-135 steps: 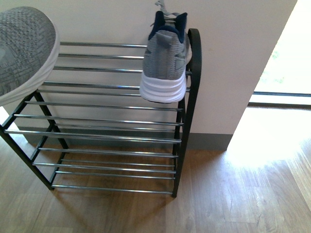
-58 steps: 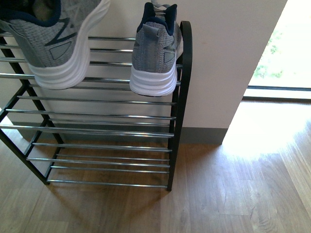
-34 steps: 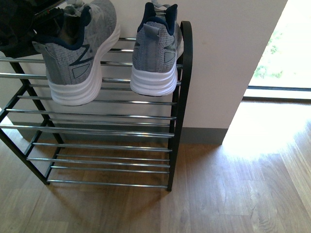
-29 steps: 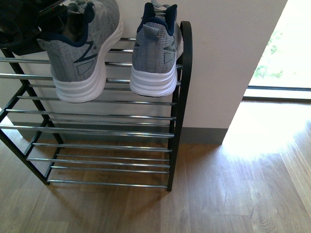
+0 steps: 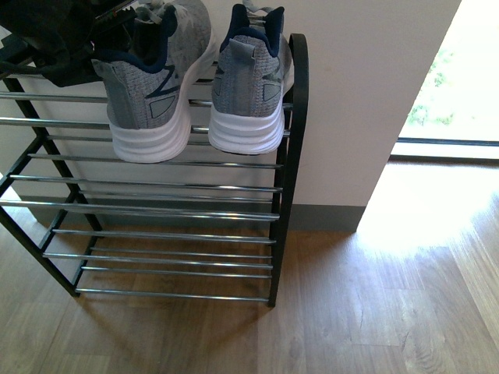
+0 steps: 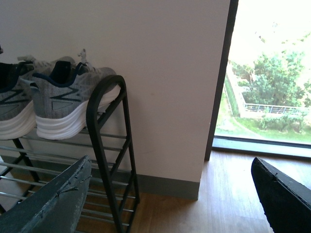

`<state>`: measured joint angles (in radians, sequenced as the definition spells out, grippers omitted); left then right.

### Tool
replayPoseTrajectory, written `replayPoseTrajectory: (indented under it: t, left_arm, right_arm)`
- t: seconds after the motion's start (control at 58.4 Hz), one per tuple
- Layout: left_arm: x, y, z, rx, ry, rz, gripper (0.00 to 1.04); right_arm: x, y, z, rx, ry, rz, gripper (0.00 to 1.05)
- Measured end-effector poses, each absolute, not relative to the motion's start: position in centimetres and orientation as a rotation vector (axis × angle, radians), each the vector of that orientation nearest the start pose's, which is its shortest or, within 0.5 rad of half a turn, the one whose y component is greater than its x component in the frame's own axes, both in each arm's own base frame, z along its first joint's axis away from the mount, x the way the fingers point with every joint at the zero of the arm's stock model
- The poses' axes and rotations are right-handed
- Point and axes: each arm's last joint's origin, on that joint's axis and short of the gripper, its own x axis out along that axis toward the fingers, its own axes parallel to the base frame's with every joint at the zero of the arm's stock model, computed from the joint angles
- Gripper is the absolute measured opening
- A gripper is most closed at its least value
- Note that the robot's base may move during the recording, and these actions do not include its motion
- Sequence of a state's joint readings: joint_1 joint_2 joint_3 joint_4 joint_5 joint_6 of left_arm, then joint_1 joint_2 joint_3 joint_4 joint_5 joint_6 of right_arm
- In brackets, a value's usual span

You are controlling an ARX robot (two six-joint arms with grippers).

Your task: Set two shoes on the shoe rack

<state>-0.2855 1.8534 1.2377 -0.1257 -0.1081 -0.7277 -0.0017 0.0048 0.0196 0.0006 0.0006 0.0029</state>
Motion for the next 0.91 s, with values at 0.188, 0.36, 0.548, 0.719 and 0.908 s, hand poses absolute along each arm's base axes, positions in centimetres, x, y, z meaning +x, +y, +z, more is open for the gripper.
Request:
replayPoseTrajectory:
  t: [0.188,0.36,0.548,0.719,0.908]
  left_arm:
    - [38.4,-11.1,20.0,-0.55,0.751,0.095,0.14]
    - [38.5,-11.2,20.2,-0.552,0.739,0.089,0.48]
    - [38.3,-11.2,20.7,-0.56,0.71,0.077,0.82]
    - [37.2,-10.8,21.9,-0.572,0.666,0.058,0.95]
    - [34.8,-10.1,23.6,-0.582,0.586,0.033,0.95]
  right_arm:
    - [9.7,0.0,17.0,0.003,-0.015,-0.002,0.96]
    - [9.7,0.0,17.0,0.003,-0.015,-0.002,0.96]
    - [9.7,0.0,17.0,0.003,-0.015,-0.002,0.96]
    - [9.7,0.0,17.0,0.003,-0.015,-0.002,0.96]
    - [9.7,0.0,17.0,0.003,-0.015,-0.002,0.96]
